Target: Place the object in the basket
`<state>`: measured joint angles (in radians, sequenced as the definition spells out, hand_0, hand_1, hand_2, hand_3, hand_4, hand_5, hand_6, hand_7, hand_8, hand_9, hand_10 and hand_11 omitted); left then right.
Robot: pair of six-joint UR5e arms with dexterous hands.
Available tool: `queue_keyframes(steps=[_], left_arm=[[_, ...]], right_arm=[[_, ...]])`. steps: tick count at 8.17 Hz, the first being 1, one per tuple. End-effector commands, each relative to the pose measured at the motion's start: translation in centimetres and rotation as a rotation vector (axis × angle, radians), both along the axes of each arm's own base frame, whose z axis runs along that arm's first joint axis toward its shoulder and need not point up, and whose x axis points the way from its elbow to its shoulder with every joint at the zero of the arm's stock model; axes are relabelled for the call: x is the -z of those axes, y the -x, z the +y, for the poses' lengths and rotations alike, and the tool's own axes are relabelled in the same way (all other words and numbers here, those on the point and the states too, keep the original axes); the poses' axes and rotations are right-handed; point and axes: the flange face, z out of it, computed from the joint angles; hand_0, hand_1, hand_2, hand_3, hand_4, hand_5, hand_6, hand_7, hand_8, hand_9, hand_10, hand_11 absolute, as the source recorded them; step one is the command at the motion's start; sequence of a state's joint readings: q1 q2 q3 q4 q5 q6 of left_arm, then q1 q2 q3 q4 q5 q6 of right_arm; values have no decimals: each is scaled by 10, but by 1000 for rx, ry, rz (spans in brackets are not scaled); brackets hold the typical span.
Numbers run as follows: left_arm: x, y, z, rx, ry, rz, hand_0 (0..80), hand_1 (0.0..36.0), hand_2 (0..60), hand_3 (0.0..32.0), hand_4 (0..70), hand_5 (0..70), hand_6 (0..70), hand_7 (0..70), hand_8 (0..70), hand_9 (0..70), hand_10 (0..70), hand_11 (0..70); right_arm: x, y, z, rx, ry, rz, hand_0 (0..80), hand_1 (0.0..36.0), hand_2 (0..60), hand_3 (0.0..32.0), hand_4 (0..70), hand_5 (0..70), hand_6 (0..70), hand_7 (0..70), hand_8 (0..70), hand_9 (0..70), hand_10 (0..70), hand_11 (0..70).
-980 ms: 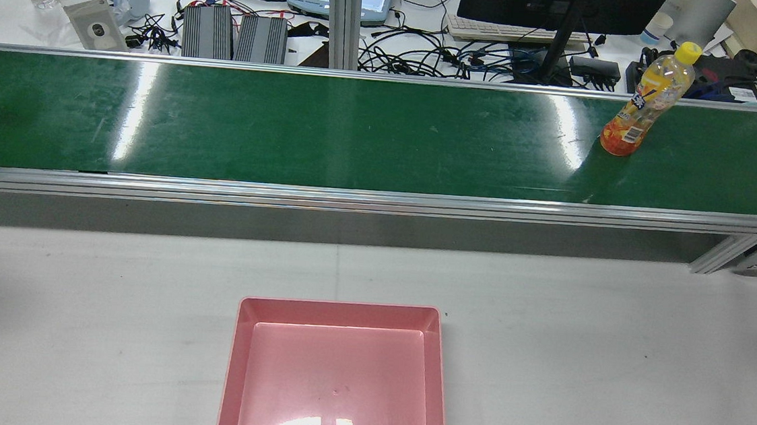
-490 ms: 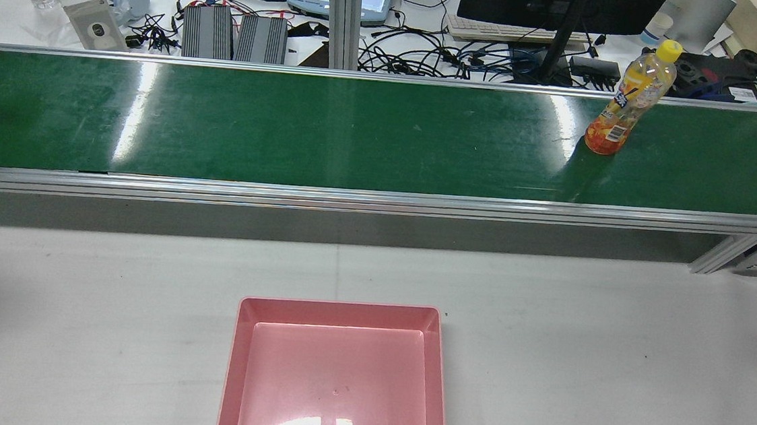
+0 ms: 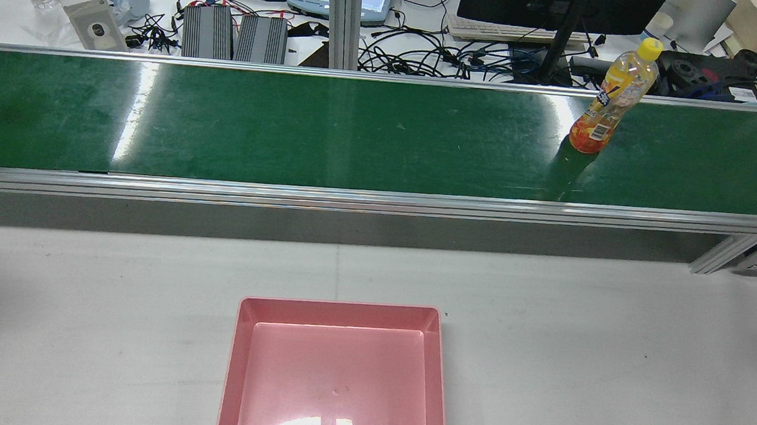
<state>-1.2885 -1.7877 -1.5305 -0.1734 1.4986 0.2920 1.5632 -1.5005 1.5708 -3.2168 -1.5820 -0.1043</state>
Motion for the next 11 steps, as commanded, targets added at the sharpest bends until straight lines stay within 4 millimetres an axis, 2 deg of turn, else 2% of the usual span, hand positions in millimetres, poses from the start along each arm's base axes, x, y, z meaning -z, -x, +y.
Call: queue_keyframes(steps=[1, 2, 4, 5, 6, 7, 9, 10, 11], left_arm=[[-3, 0, 0, 0, 6, -1, 626, 41, 0, 12, 219, 235, 32, 0, 54, 80, 60, 102], [-7, 1, -1, 1, 13, -3, 625, 40, 0, 4, 222, 235, 33, 0, 55, 80, 61, 103], [-7, -4, -15, 0, 19, -5, 632, 44, 0, 16, 216, 226, 32, 0, 46, 69, 60, 104], [-5, -5, -16, -2, 18, -5, 630, 35, 0, 22, 214, 209, 30, 0, 40, 59, 57, 99], [-1, -7, -16, -5, 19, -6, 582, 0, 0, 20, 227, 179, 21, 0, 13, 27, 47, 79], [-2, -6, -15, -5, 31, -9, 524, 0, 0, 34, 228, 168, 15, 0, 8, 22, 38, 61], [1, -6, -15, -5, 31, -10, 524, 0, 0, 52, 210, 178, 10, 0, 2, 10, 39, 62], [2, -6, -15, -5, 29, -9, 531, 0, 0, 70, 192, 148, 3, 0, 0, 0, 42, 69], [3, -6, -15, -5, 27, -8, 530, 0, 0, 72, 204, 119, 5, 0, 0, 4, 46, 74]], right_arm=[[0, 0, 0, 0, 0, 0, 0, 0, 0, 0, 0, 0, 0, 0, 0, 0, 0, 0], [0, 0, 0, 0, 0, 0, 0, 0, 0, 0, 0, 0, 0, 0, 0, 0, 0, 0], [0, 0, 0, 0, 0, 0, 0, 0, 0, 0, 0, 0, 0, 0, 0, 0, 0, 0], [0, 0, 0, 1, 0, 0, 0, 0, 0, 0, 0, 0, 0, 0, 0, 0, 0, 0], [-1, 0, 1, 0, 1, 0, 0, 0, 0, 0, 0, 0, 0, 0, 0, 0, 0, 0], [0, 0, 0, 0, 0, 0, 0, 0, 0, 0, 0, 0, 0, 0, 0, 0, 0, 0], [0, 0, 0, 0, 0, 0, 0, 0, 0, 0, 0, 0, 0, 0, 0, 0, 0, 0], [0, 0, 0, 0, 0, 0, 0, 0, 0, 0, 0, 0, 0, 0, 0, 0, 0, 0], [0, 0, 0, 0, 0, 0, 0, 0, 0, 0, 0, 0, 0, 0, 0, 0, 0, 0]])
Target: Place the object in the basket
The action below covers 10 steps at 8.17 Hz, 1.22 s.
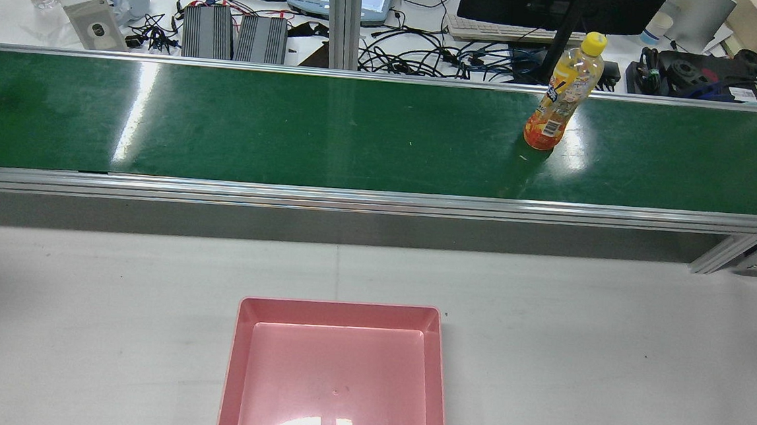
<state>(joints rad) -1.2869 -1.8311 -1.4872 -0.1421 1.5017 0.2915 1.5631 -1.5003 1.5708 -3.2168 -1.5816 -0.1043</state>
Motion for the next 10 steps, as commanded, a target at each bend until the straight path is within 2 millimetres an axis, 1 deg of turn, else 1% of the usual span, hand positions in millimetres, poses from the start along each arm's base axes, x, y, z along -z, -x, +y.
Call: queue_keyframes(steps=[1, 2, 4, 8, 10], left_arm=[[4, 0, 0, 0, -5, 1, 526, 0, 0, 92, 188, 69, 6, 0, 0, 6, 40, 65], [4, 1, 0, 2, -6, 2, 524, 0, 0, 102, 205, 45, 0, 0, 0, 0, 36, 59], [2, -1, 0, -1, -2, 0, 525, 0, 0, 112, 204, 57, 0, 0, 0, 0, 36, 59], [2, -2, 0, -3, -3, 1, 532, 0, 0, 96, 200, 94, 0, 0, 0, 0, 44, 72], [5, -4, -1, -6, -9, 3, 532, 0, 0, 88, 201, 110, 0, 0, 0, 3, 40, 65]], right_arm=[[0, 0, 0, 0, 0, 0, 0, 0, 0, 0, 0, 0, 0, 0, 0, 0, 0, 0], [-1, 0, 1, 0, 1, 0, 0, 0, 0, 0, 0, 0, 0, 0, 0, 0, 0, 0], [0, 0, 0, 0, 0, 0, 0, 0, 0, 0, 0, 0, 0, 0, 0, 0, 0, 0], [0, 0, 0, 0, 0, 0, 0, 0, 0, 0, 0, 0, 0, 0, 0, 0, 0, 0], [-1, 0, 1, 0, 1, 0, 0, 0, 0, 0, 0, 0, 0, 0, 0, 0, 0, 0]])
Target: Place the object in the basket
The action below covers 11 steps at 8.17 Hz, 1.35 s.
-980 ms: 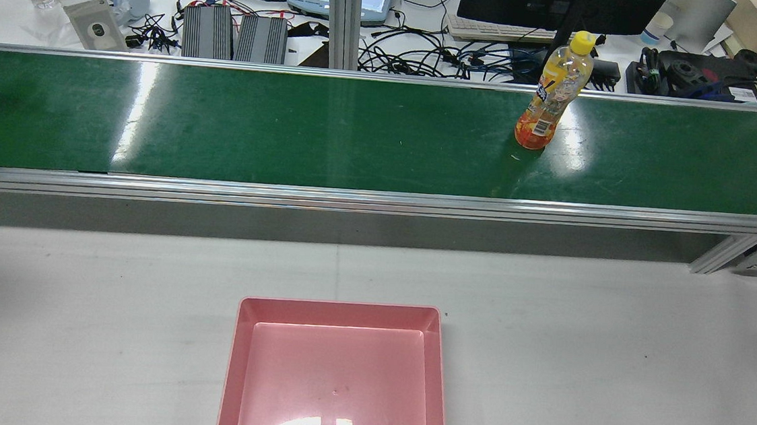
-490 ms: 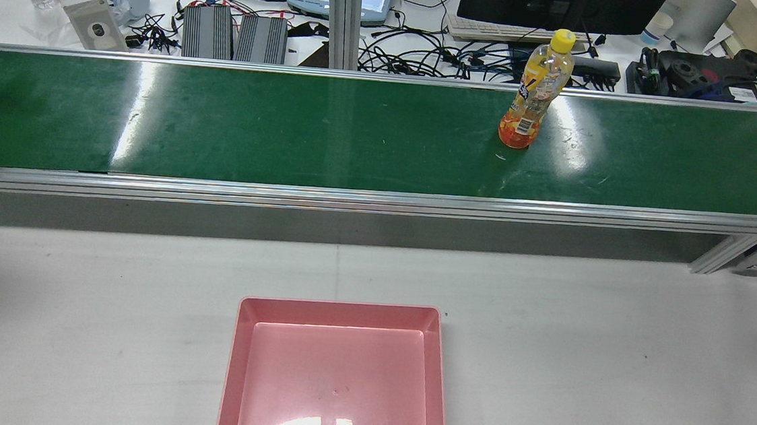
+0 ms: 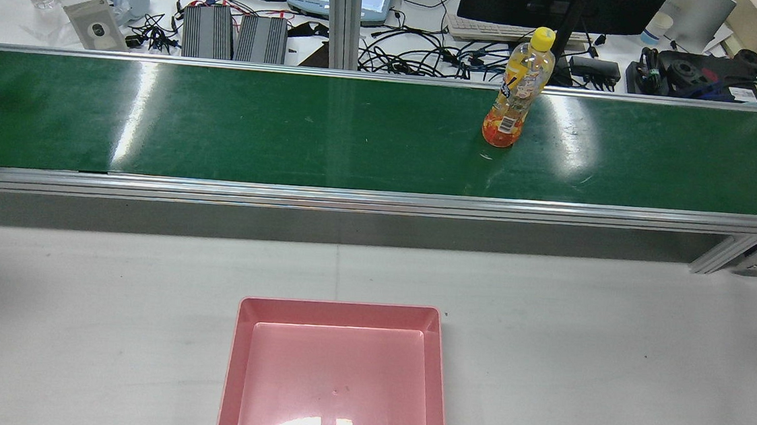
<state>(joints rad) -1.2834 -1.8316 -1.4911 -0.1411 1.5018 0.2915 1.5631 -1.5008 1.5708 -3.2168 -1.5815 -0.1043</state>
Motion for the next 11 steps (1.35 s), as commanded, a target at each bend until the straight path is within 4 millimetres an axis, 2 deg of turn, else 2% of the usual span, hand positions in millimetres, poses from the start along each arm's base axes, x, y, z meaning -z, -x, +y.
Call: queue_keyframes(steps=[1, 2, 5, 7, 11], left_arm=[[16, -9, -7, -10, -25, 7, 538, 0, 0, 86, 201, 116, 0, 0, 0, 8, 39, 65], [23, -17, -11, -22, -21, 6, 543, 0, 0, 88, 204, 124, 0, 1, 0, 10, 39, 65], [28, -35, -9, -53, -9, 1, 554, 0, 0, 72, 213, 137, 0, 3, 1, 12, 49, 80], [40, -39, -15, -54, -18, 4, 550, 0, 0, 78, 215, 134, 0, 3, 1, 12, 47, 77], [40, -39, -15, -54, -20, 3, 540, 0, 0, 76, 213, 124, 0, 2, 0, 9, 47, 77]], right_arm=[[0, 0, 0, 0, -1, 0, 0, 0, 0, 0, 0, 0, 0, 0, 0, 0, 0, 0], [-1, 0, 0, 0, 1, 0, 0, 0, 0, 0, 0, 0, 0, 0, 0, 0, 0, 0], [-1, 0, 0, 2, 1, 0, 0, 0, 0, 0, 0, 0, 0, 0, 0, 0, 0, 0], [0, 0, 0, 0, -1, 0, 0, 0, 0, 0, 0, 0, 0, 0, 0, 0, 0, 0], [-1, 0, 0, 0, 1, 0, 0, 0, 0, 0, 0, 0, 0, 0, 0, 0, 0, 0]])
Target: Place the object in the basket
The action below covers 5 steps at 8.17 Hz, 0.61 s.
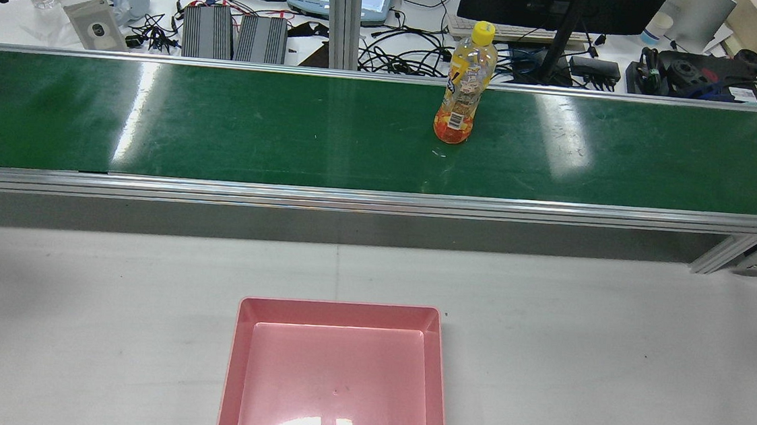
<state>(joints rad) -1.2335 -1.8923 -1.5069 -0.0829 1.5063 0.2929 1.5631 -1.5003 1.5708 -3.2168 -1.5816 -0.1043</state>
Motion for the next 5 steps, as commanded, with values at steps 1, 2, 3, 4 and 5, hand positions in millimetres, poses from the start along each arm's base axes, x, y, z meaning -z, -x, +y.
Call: queue_keyframes(steps=[1, 2, 3, 4, 5], left_arm=[[1, 0, 0, 0, -1, 0, 539, 0, 0, 78, 214, 124, 0, 4, 0, 9, 48, 77], [2, 0, -1, 0, -3, 1, 539, 0, 0, 74, 212, 126, 0, 3, 0, 10, 49, 79], [2, 0, -1, 0, -3, 1, 537, 0, 0, 72, 214, 123, 0, 3, 0, 7, 49, 79], [2, 0, -1, 0, -3, 1, 541, 0, 0, 78, 212, 127, 0, 2, 0, 10, 48, 78], [2, 0, -1, 0, -4, 1, 541, 0, 0, 76, 212, 127, 0, 3, 0, 11, 50, 81]], right_arm=[[0, 0, 0, 0, 0, 0, 0, 0, 0, 0, 0, 0, 0, 0, 0, 0, 0, 0], [-1, 0, 1, 0, 1, 0, 0, 0, 0, 0, 0, 0, 0, 0, 0, 0, 0, 0], [-1, 0, 1, 0, 1, 0, 0, 0, 0, 0, 0, 0, 0, 0, 0, 0, 0, 0], [-1, 0, 1, 0, 1, 0, 0, 0, 0, 0, 0, 0, 0, 0, 0, 0, 0, 0], [-1, 0, 1, 0, 1, 0, 0, 0, 0, 0, 0, 0, 0, 0, 0, 0, 0, 0]])
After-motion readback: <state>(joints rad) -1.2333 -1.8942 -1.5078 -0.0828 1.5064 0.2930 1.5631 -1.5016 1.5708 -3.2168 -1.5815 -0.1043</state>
